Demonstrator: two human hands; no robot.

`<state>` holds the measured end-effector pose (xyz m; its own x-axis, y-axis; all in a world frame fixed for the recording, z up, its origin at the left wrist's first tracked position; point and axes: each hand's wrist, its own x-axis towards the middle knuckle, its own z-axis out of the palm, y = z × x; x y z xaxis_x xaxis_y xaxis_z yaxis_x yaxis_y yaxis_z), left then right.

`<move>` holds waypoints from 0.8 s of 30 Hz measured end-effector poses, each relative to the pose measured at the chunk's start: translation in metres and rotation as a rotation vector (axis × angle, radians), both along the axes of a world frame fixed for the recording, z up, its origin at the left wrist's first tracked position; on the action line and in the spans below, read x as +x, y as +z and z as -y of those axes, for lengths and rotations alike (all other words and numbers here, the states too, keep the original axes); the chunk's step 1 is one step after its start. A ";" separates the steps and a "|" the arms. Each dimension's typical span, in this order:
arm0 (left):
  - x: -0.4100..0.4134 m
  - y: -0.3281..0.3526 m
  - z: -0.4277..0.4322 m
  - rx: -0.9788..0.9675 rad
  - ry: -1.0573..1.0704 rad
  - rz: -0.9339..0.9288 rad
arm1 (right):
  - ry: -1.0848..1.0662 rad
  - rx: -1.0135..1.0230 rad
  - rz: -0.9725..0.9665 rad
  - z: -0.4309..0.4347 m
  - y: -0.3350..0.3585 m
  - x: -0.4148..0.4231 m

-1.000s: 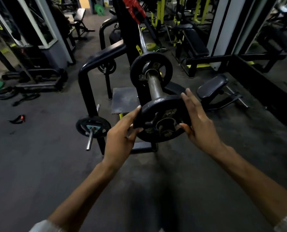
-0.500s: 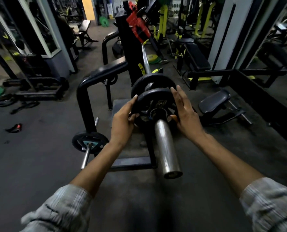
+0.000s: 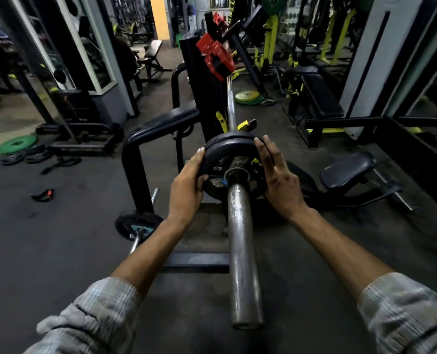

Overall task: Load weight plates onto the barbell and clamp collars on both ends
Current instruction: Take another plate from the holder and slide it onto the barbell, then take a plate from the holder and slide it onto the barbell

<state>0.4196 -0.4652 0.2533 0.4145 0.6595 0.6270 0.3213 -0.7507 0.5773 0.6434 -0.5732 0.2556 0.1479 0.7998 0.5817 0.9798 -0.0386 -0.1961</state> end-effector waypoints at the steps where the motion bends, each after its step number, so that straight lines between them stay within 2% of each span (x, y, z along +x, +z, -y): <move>1: 0.000 0.000 0.000 -0.002 0.005 -0.004 | 0.010 -0.001 -0.009 0.000 0.000 0.001; 7: 0.000 0.012 0.002 -0.043 0.033 -0.074 | 0.010 -0.027 -0.038 0.003 0.008 -0.003; 12: -0.031 0.035 0.002 0.042 0.041 -0.318 | -0.019 -0.115 0.038 0.021 0.049 -0.012; 18: -0.122 0.088 -0.017 0.239 0.134 -0.452 | 0.127 -0.162 0.100 -0.008 0.124 -0.077; 24: -0.253 0.098 -0.033 0.290 0.240 -0.617 | 0.302 -0.368 0.251 -0.065 0.136 -0.194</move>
